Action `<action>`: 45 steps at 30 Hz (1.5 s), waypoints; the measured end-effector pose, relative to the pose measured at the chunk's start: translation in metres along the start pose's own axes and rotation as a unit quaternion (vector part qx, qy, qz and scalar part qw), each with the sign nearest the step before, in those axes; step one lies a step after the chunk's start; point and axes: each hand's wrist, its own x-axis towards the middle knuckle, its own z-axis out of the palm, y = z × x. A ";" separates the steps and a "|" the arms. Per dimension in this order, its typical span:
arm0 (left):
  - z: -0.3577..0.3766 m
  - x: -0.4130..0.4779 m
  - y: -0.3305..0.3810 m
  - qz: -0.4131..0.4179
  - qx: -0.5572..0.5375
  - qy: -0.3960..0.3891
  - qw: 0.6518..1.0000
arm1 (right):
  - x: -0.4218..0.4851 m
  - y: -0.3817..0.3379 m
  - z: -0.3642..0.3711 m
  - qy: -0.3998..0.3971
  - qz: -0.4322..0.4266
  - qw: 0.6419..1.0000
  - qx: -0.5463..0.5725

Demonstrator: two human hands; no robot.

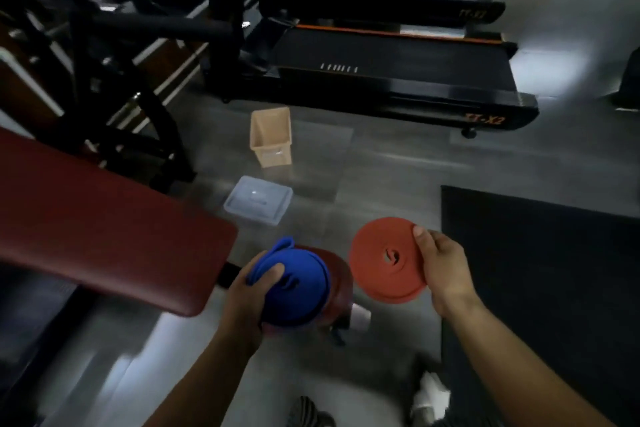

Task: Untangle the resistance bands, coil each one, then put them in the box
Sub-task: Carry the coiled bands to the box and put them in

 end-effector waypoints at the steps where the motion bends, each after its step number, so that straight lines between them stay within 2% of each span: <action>1: 0.026 0.015 0.006 0.009 -0.006 0.002 1.000 | 0.024 -0.009 -0.010 -0.001 -0.003 1.000 0.000; 7: 0.166 0.075 0.036 0.010 -0.075 0.079 0.994 | 0.154 -0.063 -0.069 -0.060 -0.008 0.998 -0.029; 9: 0.198 0.093 0.042 -0.004 -0.106 0.130 0.986 | 0.199 -0.076 -0.079 -0.074 -0.007 0.996 -0.047; 13: 0.231 0.127 0.048 -0.022 -0.163 0.195 0.967 | 0.272 -0.096 -0.070 -0.126 -0.015 0.990 -0.068; 17: 0.239 0.180 0.045 -0.022 -0.209 0.268 0.940 | 0.346 -0.114 -0.047 -0.177 -0.078 0.971 -0.140; 20: 0.253 0.235 0.050 -0.030 -0.229 0.286 0.930 | 0.413 -0.130 -0.037 -0.191 -0.078 0.964 -0.166; 26: 0.304 0.367 0.090 -0.071 -0.220 0.302 0.925 | 0.560 -0.194 -0.034 -0.169 -0.056 0.970 -0.167; 31: 0.360 0.471 0.147 -0.053 -0.237 0.290 0.926 | 0.662 -0.225 -0.008 -0.165 -0.048 0.971 -0.168; 33: 0.372 0.514 0.163 -0.049 -0.253 0.302 0.918 | 0.707 -0.237 0.018 -0.196 -0.043 0.964 -0.176; 36: 0.381 0.570 0.181 -0.037 -0.283 0.355 0.890 | 0.774 -0.257 0.063 -0.256 -0.065 0.946 -0.188; 45: 0.381 0.663 0.193 -0.039 -0.388 0.532 0.751 | 0.900 -0.302 0.204 -0.396 -0.057 0.883 -0.245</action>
